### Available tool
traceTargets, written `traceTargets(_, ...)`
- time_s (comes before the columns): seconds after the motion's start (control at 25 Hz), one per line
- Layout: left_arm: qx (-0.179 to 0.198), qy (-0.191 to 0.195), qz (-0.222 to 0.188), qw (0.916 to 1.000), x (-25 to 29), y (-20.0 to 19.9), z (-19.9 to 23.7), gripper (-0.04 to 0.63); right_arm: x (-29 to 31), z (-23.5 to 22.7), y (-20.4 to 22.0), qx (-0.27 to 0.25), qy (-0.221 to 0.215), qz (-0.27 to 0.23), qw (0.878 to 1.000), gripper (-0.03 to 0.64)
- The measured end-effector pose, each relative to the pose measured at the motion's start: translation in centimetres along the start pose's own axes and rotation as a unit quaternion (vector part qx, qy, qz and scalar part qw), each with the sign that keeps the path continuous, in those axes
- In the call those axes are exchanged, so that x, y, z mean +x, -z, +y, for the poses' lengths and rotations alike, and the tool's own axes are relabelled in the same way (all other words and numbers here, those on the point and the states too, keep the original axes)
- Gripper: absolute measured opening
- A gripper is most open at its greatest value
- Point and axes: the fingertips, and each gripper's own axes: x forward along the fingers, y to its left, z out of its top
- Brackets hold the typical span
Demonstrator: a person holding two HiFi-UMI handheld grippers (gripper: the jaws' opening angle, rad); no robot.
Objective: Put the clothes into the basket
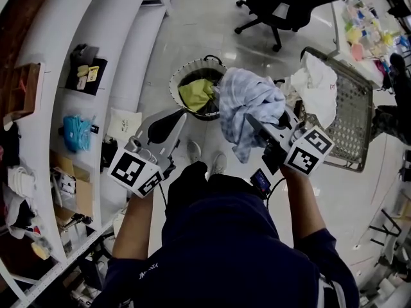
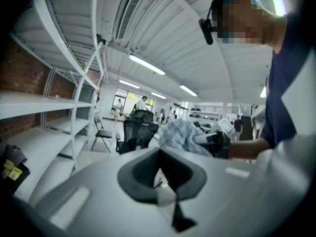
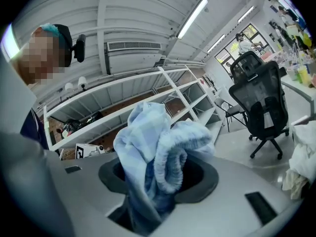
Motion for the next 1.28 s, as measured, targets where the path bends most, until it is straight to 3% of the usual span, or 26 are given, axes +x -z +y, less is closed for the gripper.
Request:
traceTargets(0.84,-0.027,0.052,0.011,0.9982,6.5,-0.2,15.1,0.005,12.3,-7.4,-2.0,0.021,0.062,0.001,0.998,0.199)
traceTargets(1.28,-0.048,0.067,0.05,0.9953,8.7,4.9,22.7,0.005,20.7,-13.3,2.1,0.033,0.098,0.032,0.994,0.199)
